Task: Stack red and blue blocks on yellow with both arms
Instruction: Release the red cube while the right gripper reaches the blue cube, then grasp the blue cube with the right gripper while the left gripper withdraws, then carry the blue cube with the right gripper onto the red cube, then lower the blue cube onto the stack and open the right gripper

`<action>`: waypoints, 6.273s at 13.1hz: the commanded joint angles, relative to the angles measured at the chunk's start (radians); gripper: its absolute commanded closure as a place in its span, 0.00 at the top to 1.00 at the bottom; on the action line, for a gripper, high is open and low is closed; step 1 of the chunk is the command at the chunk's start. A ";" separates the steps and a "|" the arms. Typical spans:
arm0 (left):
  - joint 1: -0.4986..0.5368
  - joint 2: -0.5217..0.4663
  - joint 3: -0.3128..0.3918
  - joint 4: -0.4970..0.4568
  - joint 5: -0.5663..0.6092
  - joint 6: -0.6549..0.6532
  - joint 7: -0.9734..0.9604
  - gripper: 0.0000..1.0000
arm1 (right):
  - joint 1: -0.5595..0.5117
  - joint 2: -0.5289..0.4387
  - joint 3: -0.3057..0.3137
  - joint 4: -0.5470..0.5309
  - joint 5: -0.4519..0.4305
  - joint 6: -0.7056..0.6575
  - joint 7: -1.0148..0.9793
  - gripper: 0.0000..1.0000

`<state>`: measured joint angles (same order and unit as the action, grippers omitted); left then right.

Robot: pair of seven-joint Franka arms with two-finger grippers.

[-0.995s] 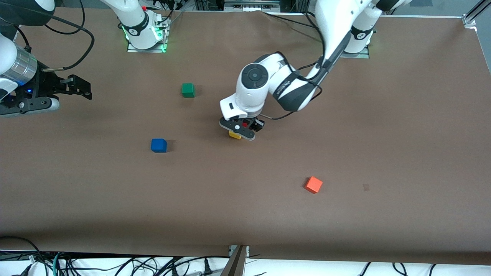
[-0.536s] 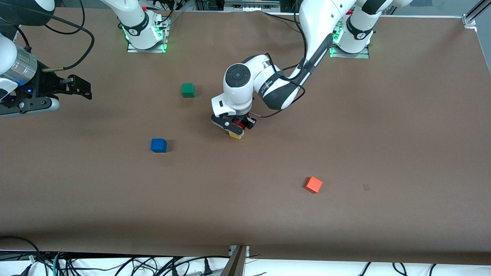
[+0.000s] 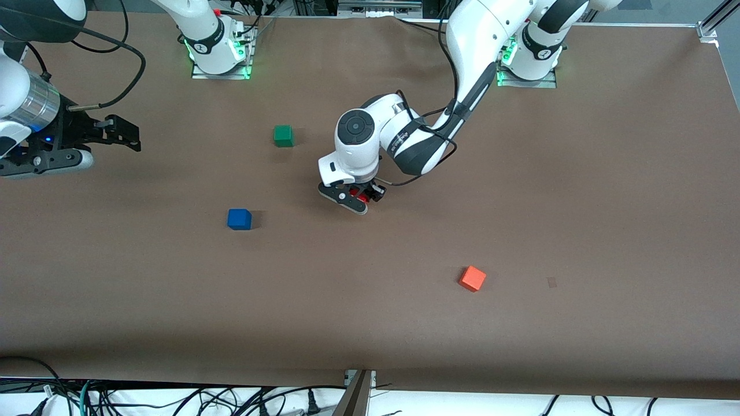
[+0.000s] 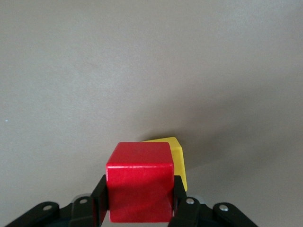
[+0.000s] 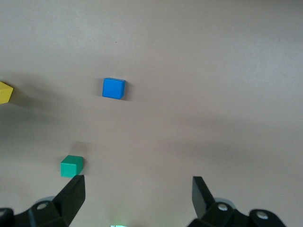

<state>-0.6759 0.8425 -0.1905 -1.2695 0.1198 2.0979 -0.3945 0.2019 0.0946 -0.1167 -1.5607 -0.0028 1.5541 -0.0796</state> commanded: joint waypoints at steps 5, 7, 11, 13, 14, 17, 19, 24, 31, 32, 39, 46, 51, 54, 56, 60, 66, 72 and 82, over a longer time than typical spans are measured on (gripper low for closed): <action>-0.022 0.016 0.005 0.084 0.017 -0.116 -0.093 0.03 | -0.007 0.045 0.008 0.019 0.001 0.064 0.001 1.00; -0.022 0.021 0.005 0.101 0.014 -0.115 -0.130 0.03 | 0.001 0.083 0.009 0.021 -0.009 0.064 0.000 1.00; -0.031 0.030 0.005 0.107 0.014 -0.111 -0.146 0.04 | 0.004 0.175 0.009 0.019 -0.038 0.064 -0.012 1.00; -0.039 0.049 0.005 0.124 0.015 -0.110 -0.155 0.04 | 0.010 0.203 0.011 0.019 -0.045 0.067 -0.005 1.00; -0.039 0.058 0.006 0.134 0.015 -0.110 -0.158 0.04 | 0.014 0.211 0.011 0.018 -0.036 0.075 0.004 1.00; -0.045 0.066 0.006 0.141 0.017 -0.110 -0.159 0.04 | 0.014 0.240 0.011 -0.033 0.000 0.222 0.046 1.00; -0.045 0.070 0.006 0.141 0.017 -0.110 -0.159 0.05 | 0.022 0.289 0.015 -0.067 0.020 0.320 0.122 1.00; -0.037 0.066 0.005 0.141 0.014 -0.114 -0.171 1.00 | 0.080 0.346 0.019 -0.275 0.080 0.665 0.192 1.00; 0.131 -0.012 0.005 0.222 -0.002 -0.291 -0.149 1.00 | 0.088 0.347 0.058 -0.453 0.080 0.878 0.245 1.00; 0.194 -0.028 -0.003 0.222 -0.003 -0.291 -0.108 1.00 | 0.088 0.350 0.061 -0.472 0.080 0.908 0.250 1.00; 0.505 -0.128 0.006 0.223 0.001 -0.294 -0.034 1.00 | 0.088 0.378 0.065 -0.496 0.080 0.948 0.251 0.72; 0.705 -0.264 0.008 0.200 -0.008 -0.433 0.009 1.00 | 0.088 0.329 0.165 -0.266 0.078 0.628 0.418 0.30; 0.782 -0.554 0.011 -0.060 -0.100 -0.446 0.101 1.00 | 0.109 0.329 0.371 -0.138 0.075 0.509 0.790 0.31; 0.794 -0.701 0.012 -0.210 -0.120 -0.461 0.103 1.00 | 0.217 0.330 0.385 -0.136 0.076 0.546 1.051 0.32; 0.797 -0.759 0.016 -0.270 -0.120 -0.490 0.106 1.00 | 0.281 0.336 0.384 -0.134 0.073 0.587 1.186 0.32; 0.806 -0.734 0.034 -0.278 -0.118 -0.501 0.108 1.00 | 0.312 0.353 0.384 -0.136 0.064 0.619 1.225 0.32; 0.815 -0.724 0.036 -0.263 -0.115 -0.496 0.108 1.00 | 0.327 0.433 0.381 -0.084 -0.005 0.636 1.248 0.32; 0.814 -0.715 0.034 -0.254 -0.111 -0.498 0.109 1.00 | 0.327 0.487 0.373 -0.022 -0.035 0.636 1.248 0.32; 0.812 -0.712 0.031 -0.254 -0.117 -0.496 0.108 1.00 | 0.340 0.514 0.373 -0.016 -0.077 0.650 1.296 0.54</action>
<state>0.1316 0.1245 -0.1557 -1.5397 0.0202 1.6039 -0.3086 0.5271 0.5847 0.2610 -1.6054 -0.0598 2.2027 1.1843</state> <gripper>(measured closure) 0.000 0.449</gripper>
